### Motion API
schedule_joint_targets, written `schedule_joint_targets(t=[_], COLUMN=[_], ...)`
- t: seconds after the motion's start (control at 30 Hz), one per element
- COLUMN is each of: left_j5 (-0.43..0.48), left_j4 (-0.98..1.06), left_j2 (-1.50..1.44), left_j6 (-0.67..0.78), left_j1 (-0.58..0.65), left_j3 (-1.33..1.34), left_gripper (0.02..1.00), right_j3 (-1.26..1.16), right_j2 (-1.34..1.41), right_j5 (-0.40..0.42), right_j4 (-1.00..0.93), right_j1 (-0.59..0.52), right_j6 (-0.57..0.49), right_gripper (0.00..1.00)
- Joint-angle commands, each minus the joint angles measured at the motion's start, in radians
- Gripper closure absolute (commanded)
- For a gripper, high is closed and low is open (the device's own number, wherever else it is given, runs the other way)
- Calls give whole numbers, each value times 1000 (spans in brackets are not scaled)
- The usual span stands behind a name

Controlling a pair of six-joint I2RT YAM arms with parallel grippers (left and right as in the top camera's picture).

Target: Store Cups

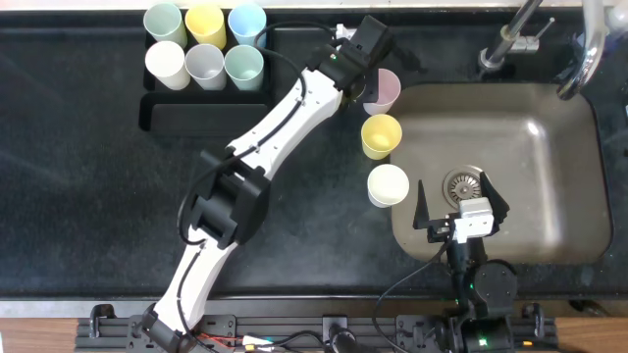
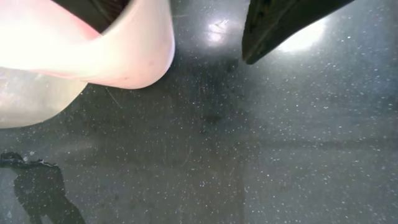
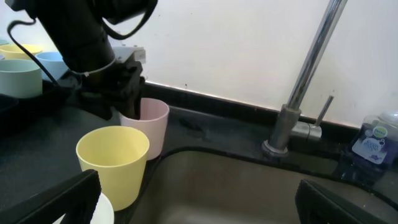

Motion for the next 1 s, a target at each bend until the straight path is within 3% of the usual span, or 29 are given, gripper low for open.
schedule_joint_targets(t=[0.03, 0.43, 0.7, 1.0], left_j5=[16, 16, 10, -118], left_j4=[14, 9, -42, -190], left_j2=[16, 15, -70, -287], left_j6=[1, 1, 1, 1], left_j1=[-6, -6, -7, 24], left_j3=[41, 41, 41, 39], left_gripper=[592, 985, 985, 985], right_j3=[-14, -14, -14, -14], right_j2=[-10, -10, -10, -10], right_j5=[-6, -7, -6, -7], right_j4=[5, 5, 5, 5], right_j1=[5, 5, 5, 5], right_j6=[0, 0, 0, 0], right_gripper=[7, 7, 5, 7])
